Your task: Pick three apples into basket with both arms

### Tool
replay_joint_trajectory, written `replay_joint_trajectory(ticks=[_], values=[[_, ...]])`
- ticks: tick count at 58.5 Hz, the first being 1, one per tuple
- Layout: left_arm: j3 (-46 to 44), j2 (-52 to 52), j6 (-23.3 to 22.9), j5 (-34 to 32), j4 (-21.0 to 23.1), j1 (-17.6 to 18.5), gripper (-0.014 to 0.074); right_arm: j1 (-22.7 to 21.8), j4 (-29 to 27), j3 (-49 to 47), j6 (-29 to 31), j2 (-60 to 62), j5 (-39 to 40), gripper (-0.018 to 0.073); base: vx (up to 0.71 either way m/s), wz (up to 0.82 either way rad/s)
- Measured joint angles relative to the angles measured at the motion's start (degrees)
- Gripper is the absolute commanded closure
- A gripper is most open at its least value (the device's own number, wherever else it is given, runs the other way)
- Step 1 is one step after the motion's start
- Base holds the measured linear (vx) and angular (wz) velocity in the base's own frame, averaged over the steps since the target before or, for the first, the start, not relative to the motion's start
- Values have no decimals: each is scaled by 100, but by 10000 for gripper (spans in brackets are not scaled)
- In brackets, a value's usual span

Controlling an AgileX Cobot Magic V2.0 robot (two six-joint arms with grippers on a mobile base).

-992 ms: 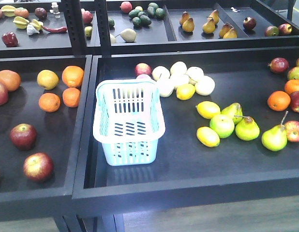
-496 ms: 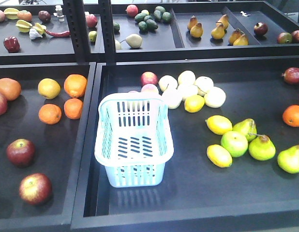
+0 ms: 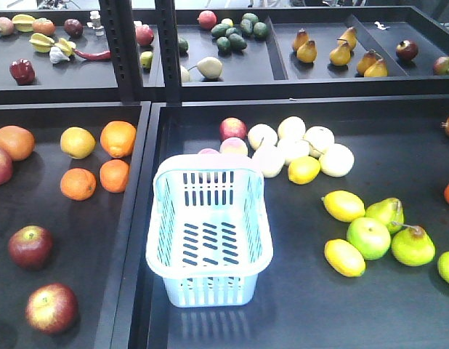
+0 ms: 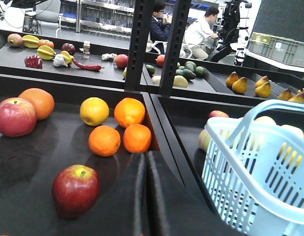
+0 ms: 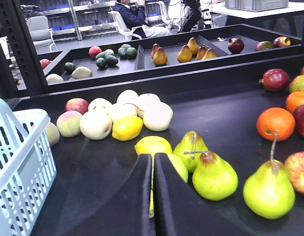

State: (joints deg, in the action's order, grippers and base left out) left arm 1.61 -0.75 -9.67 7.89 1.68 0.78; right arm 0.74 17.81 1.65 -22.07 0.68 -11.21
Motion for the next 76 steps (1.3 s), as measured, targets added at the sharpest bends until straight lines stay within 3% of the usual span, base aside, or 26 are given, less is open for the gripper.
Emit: replay_joint_trajectory(ticks=[76], values=[[0,0,0,0,0,0,602,0,0,0,0,0,0,567,3,4]])
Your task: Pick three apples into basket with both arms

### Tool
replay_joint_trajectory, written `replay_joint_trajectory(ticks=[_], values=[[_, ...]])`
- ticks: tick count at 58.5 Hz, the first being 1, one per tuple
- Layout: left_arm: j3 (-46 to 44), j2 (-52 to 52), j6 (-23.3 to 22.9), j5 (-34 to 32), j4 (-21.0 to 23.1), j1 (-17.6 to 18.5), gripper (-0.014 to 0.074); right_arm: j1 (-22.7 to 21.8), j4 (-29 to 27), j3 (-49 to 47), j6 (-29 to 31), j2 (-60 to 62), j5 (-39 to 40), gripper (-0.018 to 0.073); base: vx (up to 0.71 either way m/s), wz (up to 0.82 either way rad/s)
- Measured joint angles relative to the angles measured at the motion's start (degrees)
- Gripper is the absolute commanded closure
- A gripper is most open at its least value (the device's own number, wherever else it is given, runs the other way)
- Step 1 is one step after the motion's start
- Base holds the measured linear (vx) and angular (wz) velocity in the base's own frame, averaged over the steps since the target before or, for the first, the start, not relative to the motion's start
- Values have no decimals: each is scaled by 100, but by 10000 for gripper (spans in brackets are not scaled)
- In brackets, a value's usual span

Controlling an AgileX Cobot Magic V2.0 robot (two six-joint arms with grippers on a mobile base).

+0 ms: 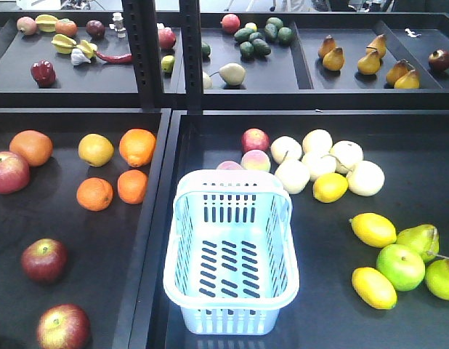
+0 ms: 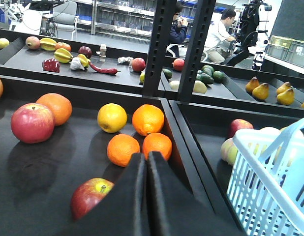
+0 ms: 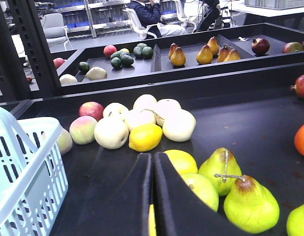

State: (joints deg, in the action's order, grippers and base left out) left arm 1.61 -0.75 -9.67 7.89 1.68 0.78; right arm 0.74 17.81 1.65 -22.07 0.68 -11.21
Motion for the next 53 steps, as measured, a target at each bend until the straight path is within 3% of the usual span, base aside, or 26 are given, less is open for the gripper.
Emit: replay_joint_trajectory(ticks=[53], values=[[0,0,0,0,0,0,602,0,0,0,0,0,0,567,1,1]])
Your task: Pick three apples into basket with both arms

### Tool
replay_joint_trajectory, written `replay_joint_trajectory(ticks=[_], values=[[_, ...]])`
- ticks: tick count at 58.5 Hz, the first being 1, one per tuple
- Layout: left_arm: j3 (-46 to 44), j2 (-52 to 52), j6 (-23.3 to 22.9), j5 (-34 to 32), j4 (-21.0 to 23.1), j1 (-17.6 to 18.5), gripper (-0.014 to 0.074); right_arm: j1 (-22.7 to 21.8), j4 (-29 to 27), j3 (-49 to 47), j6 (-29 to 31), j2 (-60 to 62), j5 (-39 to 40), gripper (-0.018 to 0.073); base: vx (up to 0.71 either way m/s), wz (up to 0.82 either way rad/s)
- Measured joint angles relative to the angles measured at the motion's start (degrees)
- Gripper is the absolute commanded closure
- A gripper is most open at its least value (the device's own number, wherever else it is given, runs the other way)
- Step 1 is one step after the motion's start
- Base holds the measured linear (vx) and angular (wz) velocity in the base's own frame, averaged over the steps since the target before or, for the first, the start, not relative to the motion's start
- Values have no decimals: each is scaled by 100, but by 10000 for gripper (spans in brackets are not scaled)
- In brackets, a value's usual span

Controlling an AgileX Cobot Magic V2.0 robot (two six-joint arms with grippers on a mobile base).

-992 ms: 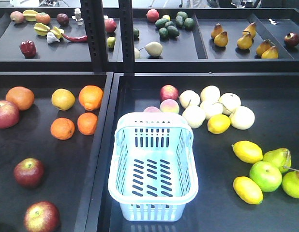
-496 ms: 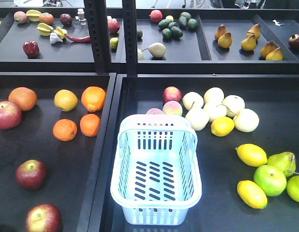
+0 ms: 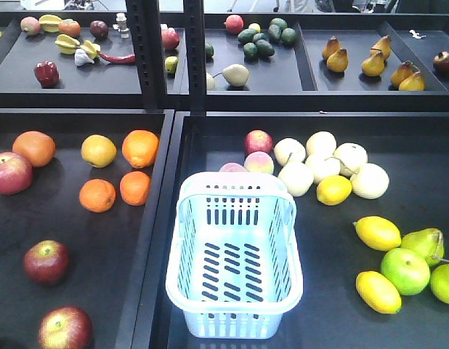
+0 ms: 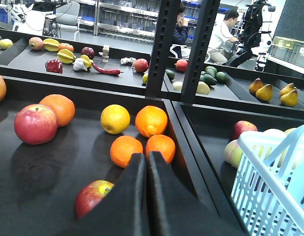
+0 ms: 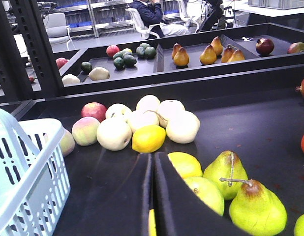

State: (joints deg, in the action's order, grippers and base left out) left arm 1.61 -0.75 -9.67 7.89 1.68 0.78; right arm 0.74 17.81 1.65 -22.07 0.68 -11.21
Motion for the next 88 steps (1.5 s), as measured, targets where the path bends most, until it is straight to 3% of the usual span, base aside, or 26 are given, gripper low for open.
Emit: replay_joint_trajectory(ticks=[32,54,70,81,88], values=[[0,0,-5,-60,18,0,602,0,0,0,0,0,0,567,0,0],[0,0,-673,-980,1125,0,602,0,0,0,0,0,0,567,0,0],[0,0,-760,-1390,1308,0,602,0,0,0,0,0,0,567,0,0],[0,0,-1617,-1472,1850,0,602,0,0,0,0,0,0,567,0,0],[-144,0,-2146,-1495,1953,0,602,0,0,0,0,0,0,567,0,0]])
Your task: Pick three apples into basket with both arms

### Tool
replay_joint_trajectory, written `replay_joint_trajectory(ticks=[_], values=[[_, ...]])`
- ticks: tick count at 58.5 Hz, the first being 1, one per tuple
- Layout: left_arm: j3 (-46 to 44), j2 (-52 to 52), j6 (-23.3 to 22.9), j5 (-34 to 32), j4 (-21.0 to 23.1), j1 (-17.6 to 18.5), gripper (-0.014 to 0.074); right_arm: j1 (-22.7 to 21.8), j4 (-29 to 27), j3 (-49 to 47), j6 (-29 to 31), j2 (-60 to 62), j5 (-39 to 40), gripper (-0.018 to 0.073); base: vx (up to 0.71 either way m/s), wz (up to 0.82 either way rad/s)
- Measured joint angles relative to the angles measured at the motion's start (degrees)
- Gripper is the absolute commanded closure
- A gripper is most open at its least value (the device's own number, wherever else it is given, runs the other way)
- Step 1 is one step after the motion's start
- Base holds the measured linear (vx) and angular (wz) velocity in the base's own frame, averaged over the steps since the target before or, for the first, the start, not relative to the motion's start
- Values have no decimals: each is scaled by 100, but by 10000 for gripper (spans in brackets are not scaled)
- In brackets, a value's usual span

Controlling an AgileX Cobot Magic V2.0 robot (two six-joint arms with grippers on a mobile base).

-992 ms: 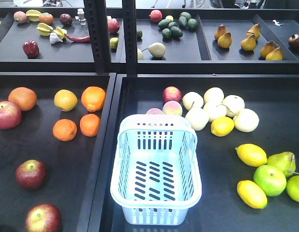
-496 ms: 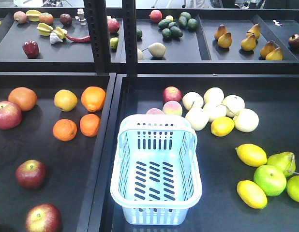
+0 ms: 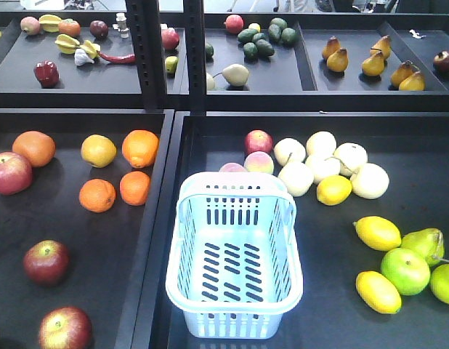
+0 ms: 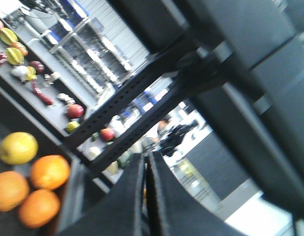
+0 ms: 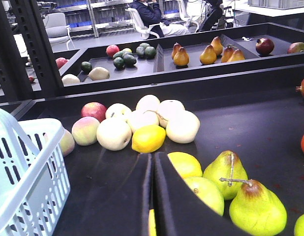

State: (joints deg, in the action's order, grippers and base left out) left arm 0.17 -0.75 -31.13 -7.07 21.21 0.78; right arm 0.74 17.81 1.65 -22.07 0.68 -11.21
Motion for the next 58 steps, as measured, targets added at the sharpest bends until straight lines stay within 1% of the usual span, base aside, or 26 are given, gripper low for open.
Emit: replay_joint_trajectory(ticks=[8,17,27,34,40,45,52,58], values=[[-501,0,-147,-18,6,0,602,0,0,0,0,0,0,567,0,0],[-1231,0,-171,-70,-25,0,602,0,0,0,5,0,0,567,0,0],[-1962,164,-187,59,-435,0,602,0,0,0,5,0,0,567,0,0],[-2403,629,-194,255,-749,0,602,0,0,0,5,0,0,567,0,0],[-2747,1125,-195,371,-905,37,602,0,0,0,5,0,0,567,0,0],[-2975,1532,-200,398,-961,189,602,0,0,0,5,0,0,567,0,0],[-3252,2086,-200,404,-1054,525,602,0,0,0,5,0,0,567,0,0],[-3471,2520,-200,409,-1322,872,602,0,0,0,5,0,0,567,0,0]])
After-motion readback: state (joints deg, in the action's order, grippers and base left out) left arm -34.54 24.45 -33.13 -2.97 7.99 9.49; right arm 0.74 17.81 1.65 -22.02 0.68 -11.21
